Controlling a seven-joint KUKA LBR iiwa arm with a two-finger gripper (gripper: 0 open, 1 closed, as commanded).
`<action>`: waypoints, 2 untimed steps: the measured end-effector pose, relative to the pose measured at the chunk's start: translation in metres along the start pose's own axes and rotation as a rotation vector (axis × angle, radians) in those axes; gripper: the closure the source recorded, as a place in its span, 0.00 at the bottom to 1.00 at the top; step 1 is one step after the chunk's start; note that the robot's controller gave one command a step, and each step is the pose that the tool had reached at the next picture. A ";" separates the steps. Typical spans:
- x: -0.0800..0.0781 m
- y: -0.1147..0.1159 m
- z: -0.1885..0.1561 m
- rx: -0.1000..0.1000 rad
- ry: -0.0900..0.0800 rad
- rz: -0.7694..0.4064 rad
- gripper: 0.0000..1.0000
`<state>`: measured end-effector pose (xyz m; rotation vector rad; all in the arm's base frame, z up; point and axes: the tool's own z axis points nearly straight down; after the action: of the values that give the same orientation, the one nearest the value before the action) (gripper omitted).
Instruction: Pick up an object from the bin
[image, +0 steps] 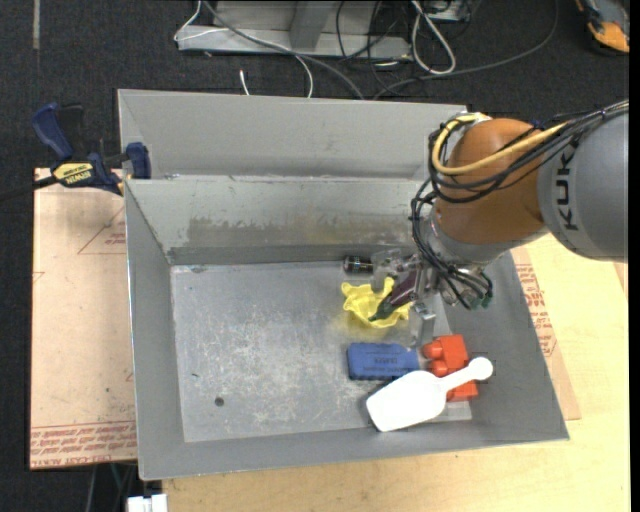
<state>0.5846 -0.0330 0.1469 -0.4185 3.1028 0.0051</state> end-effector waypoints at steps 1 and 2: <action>-0.046 -0.027 0.082 -0.005 -0.001 0.026 0.00; -0.056 -0.027 0.076 0.006 -0.018 -0.230 1.00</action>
Offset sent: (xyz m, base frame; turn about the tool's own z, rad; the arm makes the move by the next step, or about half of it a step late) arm 0.0608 -0.0114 -0.0769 -0.2340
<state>0.6469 -0.0438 0.0713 -0.7664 3.0162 -0.0023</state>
